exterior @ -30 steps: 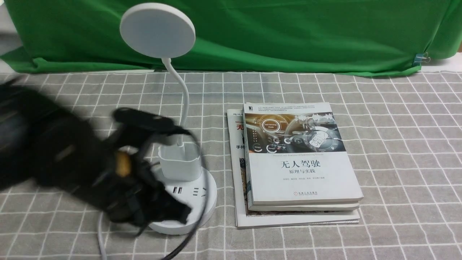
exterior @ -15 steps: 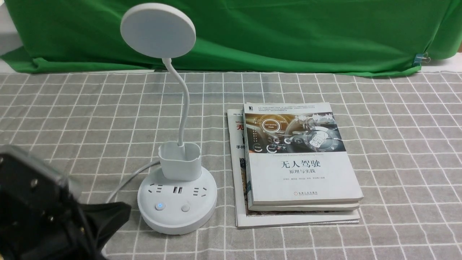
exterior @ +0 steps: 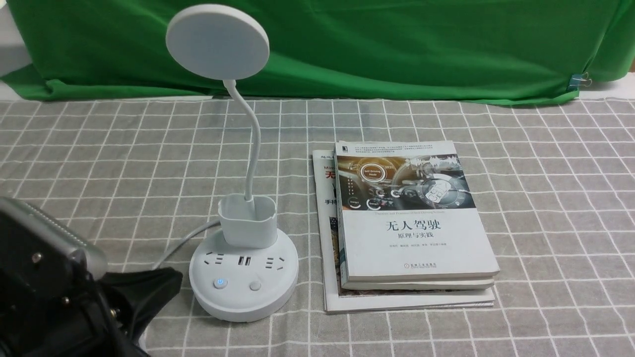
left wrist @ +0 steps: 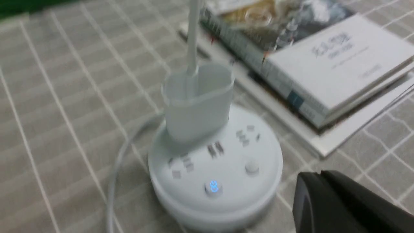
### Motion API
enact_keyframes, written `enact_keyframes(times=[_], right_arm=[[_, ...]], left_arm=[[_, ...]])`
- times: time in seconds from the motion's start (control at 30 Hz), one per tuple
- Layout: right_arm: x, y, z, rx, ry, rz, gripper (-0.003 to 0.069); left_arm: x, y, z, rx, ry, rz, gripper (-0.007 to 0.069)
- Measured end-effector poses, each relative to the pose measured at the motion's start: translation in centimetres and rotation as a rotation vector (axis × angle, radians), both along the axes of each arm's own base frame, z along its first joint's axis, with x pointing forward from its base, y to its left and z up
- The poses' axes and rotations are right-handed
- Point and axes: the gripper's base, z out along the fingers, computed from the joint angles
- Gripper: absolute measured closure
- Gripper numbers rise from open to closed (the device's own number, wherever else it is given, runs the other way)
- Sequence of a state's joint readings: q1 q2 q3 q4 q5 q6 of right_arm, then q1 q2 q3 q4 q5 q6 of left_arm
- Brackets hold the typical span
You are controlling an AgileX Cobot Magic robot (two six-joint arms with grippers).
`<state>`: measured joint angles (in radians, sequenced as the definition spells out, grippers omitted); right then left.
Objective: Turn off the desk lamp on the grey coffee tablecloth by hand.
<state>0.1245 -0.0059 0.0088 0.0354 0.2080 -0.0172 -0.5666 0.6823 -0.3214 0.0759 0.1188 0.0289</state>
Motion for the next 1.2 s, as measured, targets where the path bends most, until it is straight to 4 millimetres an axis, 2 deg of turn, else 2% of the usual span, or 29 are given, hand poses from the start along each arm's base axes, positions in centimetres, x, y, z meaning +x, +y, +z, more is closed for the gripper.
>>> enact_keyframes(times=[0.1,0.13,0.17,0.23,0.43,0.47,0.5,0.57,0.63,1.0,1.2], right_arm=[[0.0,0.0,0.0,0.000,0.000,0.000,0.0624],[0.0,0.0,0.0,0.000,0.000,0.000,0.0624],[0.0,0.0,0.0,0.000,0.000,0.000,0.0624],[0.0,0.0,0.0,0.000,0.000,0.000,0.0624],[0.0,0.0,0.0,0.000,0.000,0.000,0.0624],[0.0,0.0,0.0,0.000,0.000,0.000,0.0624],[0.0,0.0,0.0,0.000,0.000,0.000,0.0624],[0.0,0.0,0.0,0.000,0.000,0.000,0.0624],[0.0,0.0,0.0,0.000,0.000,0.000,0.0624],[0.0,0.0,0.0,0.000,0.000,0.000,0.0624],[0.0,0.0,0.0,0.000,0.000,0.000,0.0624]], left_arm=[[-0.5,0.6,0.4,0.017,-0.127,-0.010,0.0626],[-1.1,1.6,0.5,-0.003,-0.214,0.029,0.0626],[-1.1,1.7,0.7,-0.009,-0.226,0.036,0.0626],[-2.2,3.3,0.5,-0.048,-0.336,0.128,0.0626],[-4.2,6.3,-1.7,-0.093,-0.466,0.406,0.0626],[-4.3,6.3,-1.6,-0.099,-0.472,0.407,0.0626],[-4.7,6.8,-2.6,-0.126,-0.476,0.479,0.0626],[-5.1,7.2,-3.2,-0.160,-0.482,0.540,0.0626],[-5.3,7.4,-3.3,-0.183,-0.475,0.571,0.0626],[-6.0,7.6,-5.8,-0.144,-0.236,0.630,0.0626],[-6.0,7.6,-5.9,-0.148,-0.221,0.632,0.0626]])
